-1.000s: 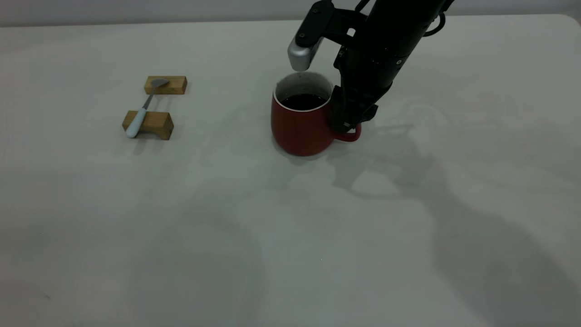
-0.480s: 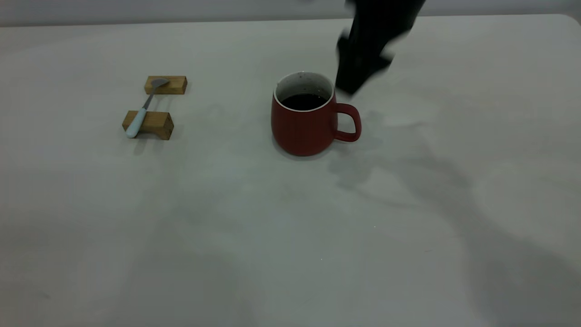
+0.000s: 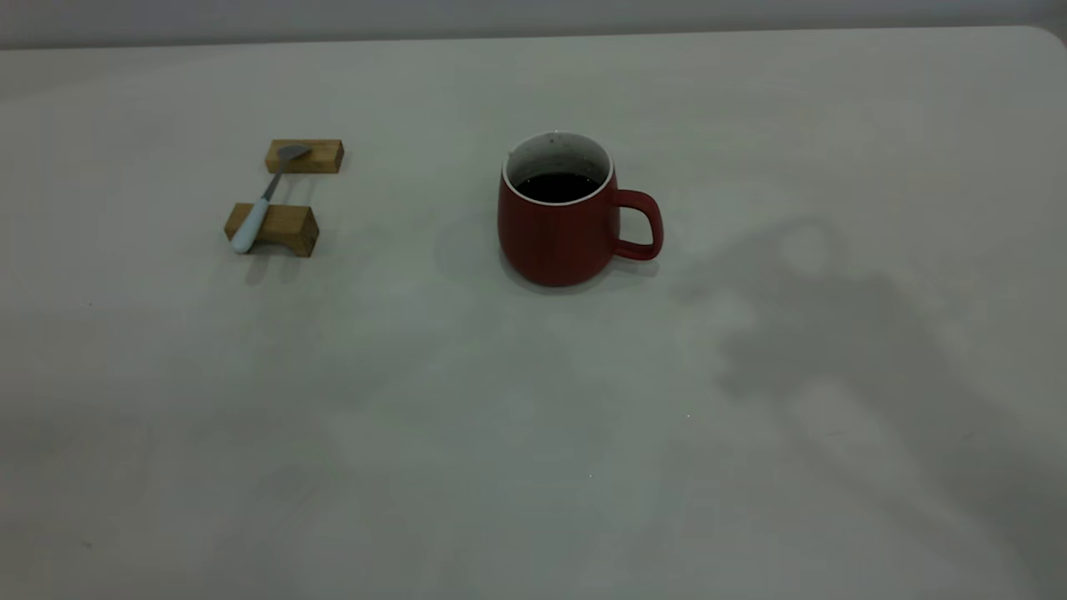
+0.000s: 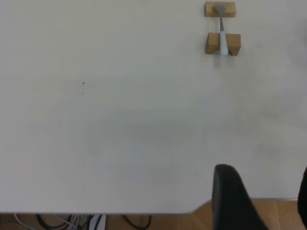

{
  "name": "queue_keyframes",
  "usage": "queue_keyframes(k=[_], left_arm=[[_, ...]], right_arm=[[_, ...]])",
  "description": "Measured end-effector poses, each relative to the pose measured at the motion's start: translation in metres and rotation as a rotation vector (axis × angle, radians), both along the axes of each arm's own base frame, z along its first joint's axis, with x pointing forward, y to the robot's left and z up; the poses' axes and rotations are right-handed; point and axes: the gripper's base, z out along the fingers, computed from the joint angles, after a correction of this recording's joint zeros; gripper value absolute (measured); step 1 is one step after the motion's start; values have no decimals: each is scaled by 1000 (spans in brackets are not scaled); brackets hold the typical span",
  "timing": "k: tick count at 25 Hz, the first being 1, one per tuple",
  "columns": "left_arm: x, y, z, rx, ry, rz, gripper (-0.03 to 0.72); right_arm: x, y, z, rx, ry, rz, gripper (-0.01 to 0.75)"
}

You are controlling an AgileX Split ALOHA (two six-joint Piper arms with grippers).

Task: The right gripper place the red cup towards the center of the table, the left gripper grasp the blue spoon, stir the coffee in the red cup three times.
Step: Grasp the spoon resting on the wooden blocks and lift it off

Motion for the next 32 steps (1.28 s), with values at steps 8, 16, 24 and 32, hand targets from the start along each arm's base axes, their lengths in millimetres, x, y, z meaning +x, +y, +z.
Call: queue_keyframes(k=[8,16,24,32], left_arm=[[0,0,0,0,0,0,411],[0,0,0,0,0,0,411],[0,0,0,0,0,0,411],[0,0,0,0,0,0,411]], right_arm=[[-89,-36,29,0,-89,-94,700],[-198,-74,-9,19,-148,-148,690],[-270,-105,-45,100,-393,-398,679],[-300,-112,-62,120,-575,-566,674]])
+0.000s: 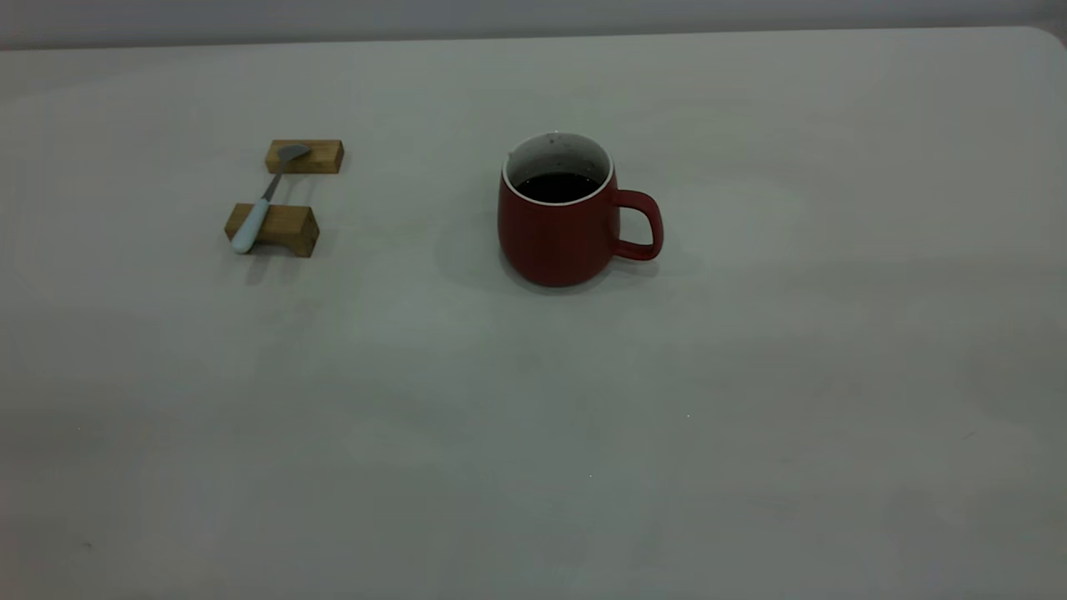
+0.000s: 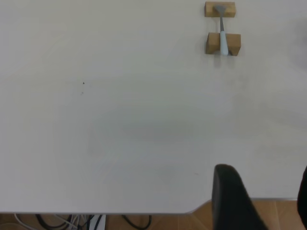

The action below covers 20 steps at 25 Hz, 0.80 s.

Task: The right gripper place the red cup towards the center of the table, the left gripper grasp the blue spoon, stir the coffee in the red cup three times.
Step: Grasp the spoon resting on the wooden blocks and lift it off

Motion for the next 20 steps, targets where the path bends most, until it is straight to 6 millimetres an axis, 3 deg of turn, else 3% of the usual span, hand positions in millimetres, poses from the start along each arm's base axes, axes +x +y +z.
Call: queue_keyframes(k=[12,20], left_arm=[[0,0,0,0,0,0,411],[0,0,0,0,0,0,411]], right_arm=[[-9,0,0,0,-65,-9,656],[-9,0,0,0,-65,-9,503]])
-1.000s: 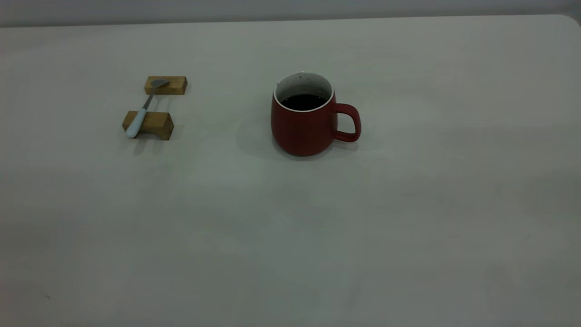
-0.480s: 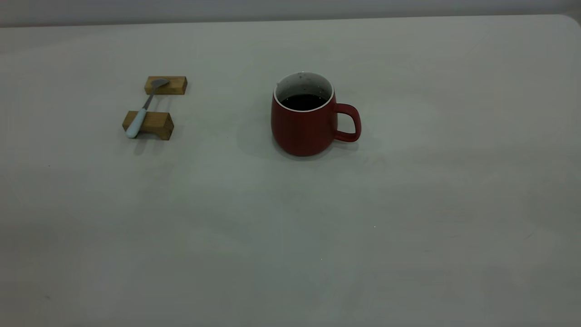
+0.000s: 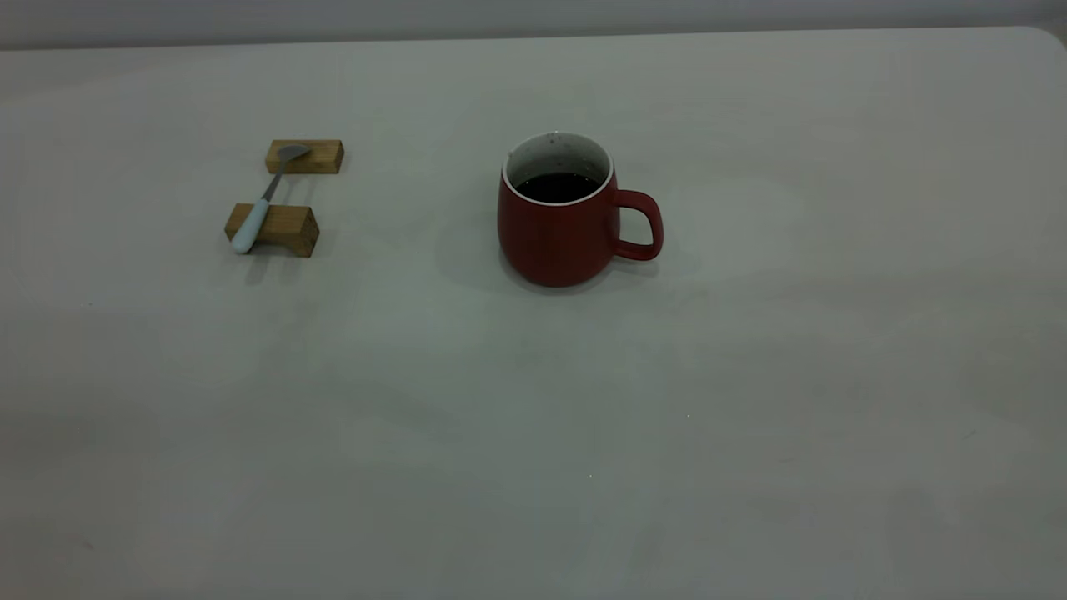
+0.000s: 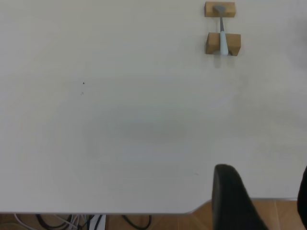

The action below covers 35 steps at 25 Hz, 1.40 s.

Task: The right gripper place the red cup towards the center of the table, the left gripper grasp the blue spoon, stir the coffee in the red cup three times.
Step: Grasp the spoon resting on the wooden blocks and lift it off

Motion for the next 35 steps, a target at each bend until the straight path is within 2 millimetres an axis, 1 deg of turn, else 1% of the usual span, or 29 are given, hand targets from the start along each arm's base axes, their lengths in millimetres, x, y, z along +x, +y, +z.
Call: queue_keyframes(k=[8,15,17,20,23,25,28,31,35], left_arm=[[0,0,0,0,0,0,411],[0,0,0,0,0,0,411],[0,0,0,0,0,0,411],[0,0,0,-24,-1,17,411],[5,1,3,-29,25,32,439],[17,3,11,-13,36,43,479],[48,6,28,20,64,57,557],[89,7,37,25,127,49,631],[146,6,34,16,195,35,665]], right_arm=[[0,0,0,0,0,0,346],[0,0,0,0,0,0,243],[0,0,0,0,0,0,228],[0,0,0,0,0,0,226],[0,0,0,0,0,0,226],[0,0,0,0,0,0,226],[0,0,0,0,0,0,226],[0,0,0,0,0,0,228],[0,0,0,0,0,0,231]])
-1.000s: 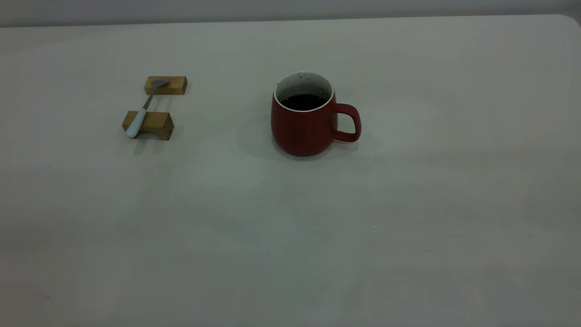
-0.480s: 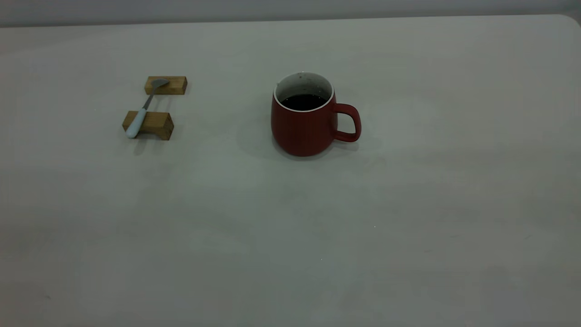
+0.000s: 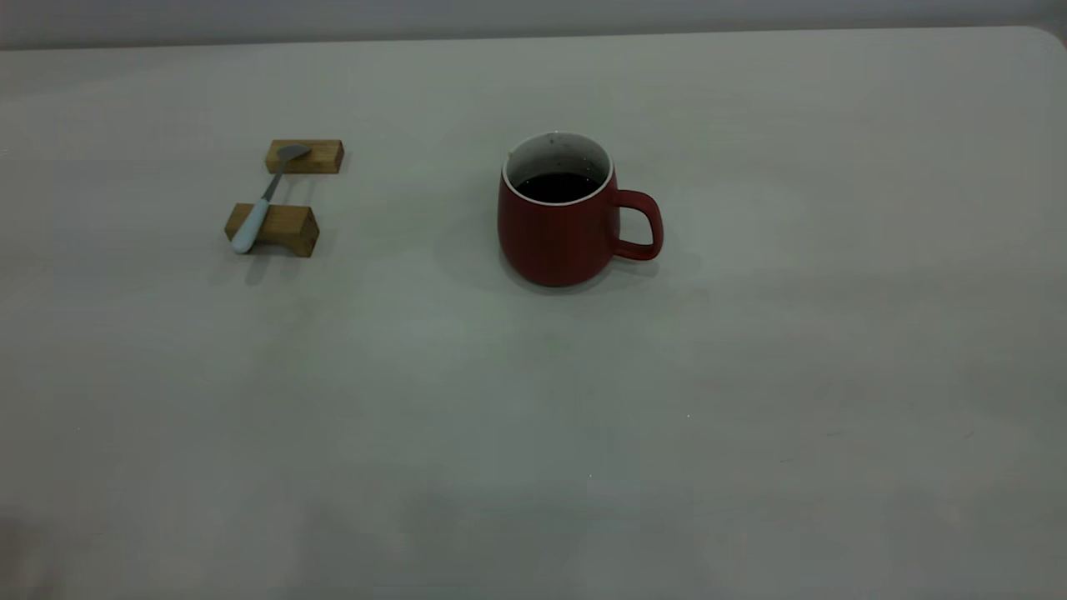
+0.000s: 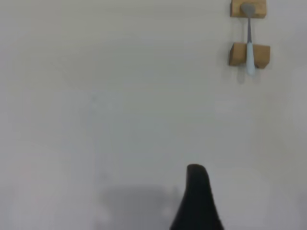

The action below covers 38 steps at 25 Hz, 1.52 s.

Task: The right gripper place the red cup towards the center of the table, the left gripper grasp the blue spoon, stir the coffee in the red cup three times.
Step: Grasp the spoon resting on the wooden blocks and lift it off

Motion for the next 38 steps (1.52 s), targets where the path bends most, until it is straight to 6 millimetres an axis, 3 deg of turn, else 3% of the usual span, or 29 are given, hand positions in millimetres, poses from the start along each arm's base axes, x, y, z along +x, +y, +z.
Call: queue_keyframes(k=[10,18,27,38], left_arm=[[116,-10,-58,-131,213,-17,666],[189,-36,-111,-127,363,-95,666],[238,-60,-184,-127,492,-126,661],[263,-65,-246,-125,586,-118,637]], right_arm=[[0,0,0,0,0,0,236],[0,0,0,0,0,0,236],[0,0,0,0,0,0,236],[0,0,0,0,0,0,237]])
